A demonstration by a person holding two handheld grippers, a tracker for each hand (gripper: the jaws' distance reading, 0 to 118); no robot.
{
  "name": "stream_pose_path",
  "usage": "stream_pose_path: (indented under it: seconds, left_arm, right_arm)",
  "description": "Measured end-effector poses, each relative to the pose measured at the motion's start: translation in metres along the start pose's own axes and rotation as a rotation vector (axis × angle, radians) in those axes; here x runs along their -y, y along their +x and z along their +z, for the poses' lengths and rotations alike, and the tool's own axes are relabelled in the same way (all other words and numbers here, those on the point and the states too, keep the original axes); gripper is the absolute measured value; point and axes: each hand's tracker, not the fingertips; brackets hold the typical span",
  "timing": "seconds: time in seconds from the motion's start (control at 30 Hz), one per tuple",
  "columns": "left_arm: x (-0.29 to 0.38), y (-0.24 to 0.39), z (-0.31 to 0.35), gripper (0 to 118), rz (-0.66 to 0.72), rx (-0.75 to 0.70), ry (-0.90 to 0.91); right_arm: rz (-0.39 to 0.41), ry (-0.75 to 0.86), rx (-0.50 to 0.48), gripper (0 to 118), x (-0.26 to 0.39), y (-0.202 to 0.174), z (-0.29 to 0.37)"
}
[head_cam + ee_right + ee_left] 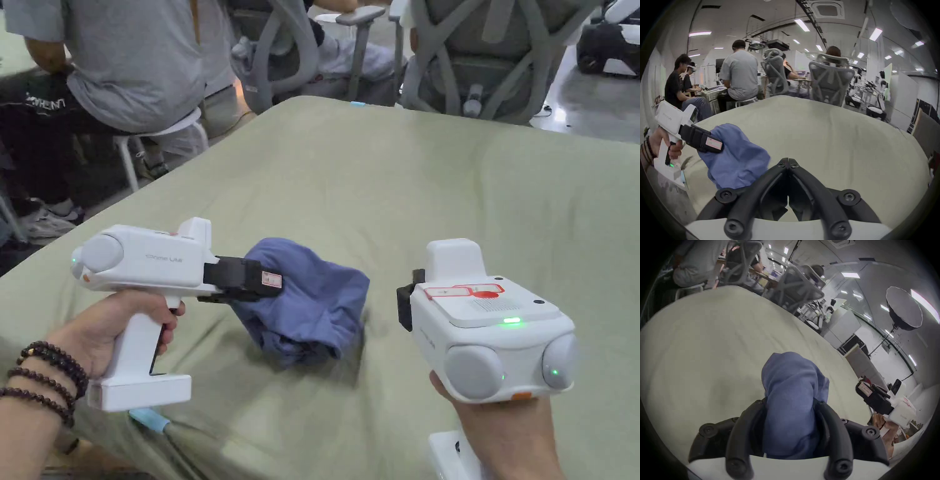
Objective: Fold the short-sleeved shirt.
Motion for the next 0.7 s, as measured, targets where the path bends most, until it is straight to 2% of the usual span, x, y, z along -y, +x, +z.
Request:
stream_pose_path:
  seconds: [0.17, 0.3, 0.33, 0.37, 0.4, 0.43, 0.47, 0.5, 0.6, 0.67, 0.7]
  left_arm:
    - [-0.02, -0.041, 0.012, 40, 0.063, -0.039, 0.047]
    - [-0.016, -0.044, 0.005, 41, 0.043, -0.021, 0.047]
    - [-0.016, -0.043, 0.005, 50, 0.034, -0.019, 0.05]
    - [-0.015, -0.041, 0.005, 63, 0.035, -0.025, 0.058]
    - [-0.015, -0.039, 0.006, 81, 0.033, -0.051, 0.078]
    - [-0.016, -0.038, 0.008, 114, -0.003, -0.084, 0.131]
    - [-0.014, -0.034, 0.012, 118, -0.03, -0.111, 0.171]
    - [-0.015, -0.029, 0.022, 114, -0.039, -0.114, 0.218]
    - [-0.031, -0.017, 0.043, 118, 0.038, -0.128, 0.274]
    - [-0.033, 0.013, 0.057, 118, -0.029, -0.159, 0.329]
    - [-0.035, 0.019, 0.063, 113, -0.079, -0.163, 0.331]
  right_arm:
    - [0.024, 0.038, -0.022, 0, -0.006, -0.03, -0.038]
    - [0.029, 0.005, -0.023, 0, -0.004, -0.029, -0.053]
    - [0.029, 0.003, -0.02, 0, -0.005, -0.026, -0.048]
    - [0.027, 0.001, -0.019, 0, -0.005, -0.023, -0.047]
    - [0.024, -0.001, -0.017, 0, -0.006, -0.02, -0.047]
    - [0.019, -0.003, -0.018, 0, -0.007, -0.017, -0.045]
    - [0.017, -0.003, -0.02, 0, -0.007, -0.015, -0.041]
    - [0.015, -0.002, -0.023, 0, -0.008, -0.012, -0.038]
    - [-0.018, -0.005, -0.052, 0, -0.007, 0.003, -0.023]
    - [-0.015, -0.001, -0.045, 0, -0.007, 0.016, -0.01]
    - [-0.018, 0.006, -0.04, 0, -0.007, 0.024, -0.003]
